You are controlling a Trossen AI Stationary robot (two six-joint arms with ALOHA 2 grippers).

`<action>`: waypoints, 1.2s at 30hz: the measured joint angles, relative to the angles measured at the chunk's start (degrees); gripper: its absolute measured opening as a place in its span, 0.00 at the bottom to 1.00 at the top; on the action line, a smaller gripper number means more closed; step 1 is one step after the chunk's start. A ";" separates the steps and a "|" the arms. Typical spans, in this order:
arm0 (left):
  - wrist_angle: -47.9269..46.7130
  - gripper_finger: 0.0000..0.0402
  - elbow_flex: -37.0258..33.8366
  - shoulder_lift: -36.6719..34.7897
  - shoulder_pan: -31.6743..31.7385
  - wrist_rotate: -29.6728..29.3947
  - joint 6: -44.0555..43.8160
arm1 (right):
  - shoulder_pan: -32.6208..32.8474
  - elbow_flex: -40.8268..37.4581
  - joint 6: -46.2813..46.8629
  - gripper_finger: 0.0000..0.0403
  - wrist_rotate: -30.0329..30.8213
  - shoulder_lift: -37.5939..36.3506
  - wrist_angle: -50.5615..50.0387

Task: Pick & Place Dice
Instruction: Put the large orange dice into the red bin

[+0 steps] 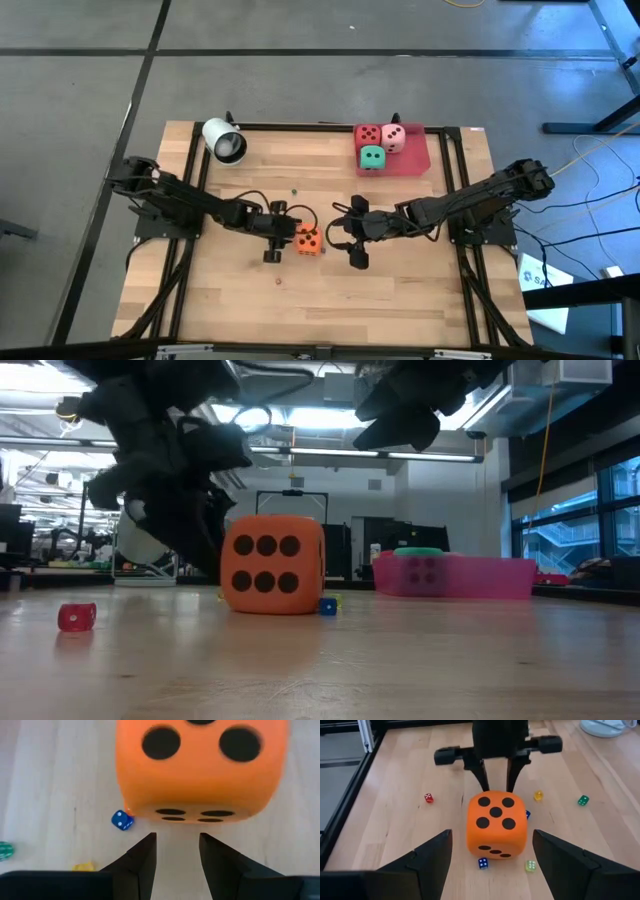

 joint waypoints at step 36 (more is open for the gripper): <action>-15.39 0.36 0.00 -30.78 -12.63 -11.64 -8.09 | 2.11 13.30 -13.23 0.64 4.91 20.41 9.84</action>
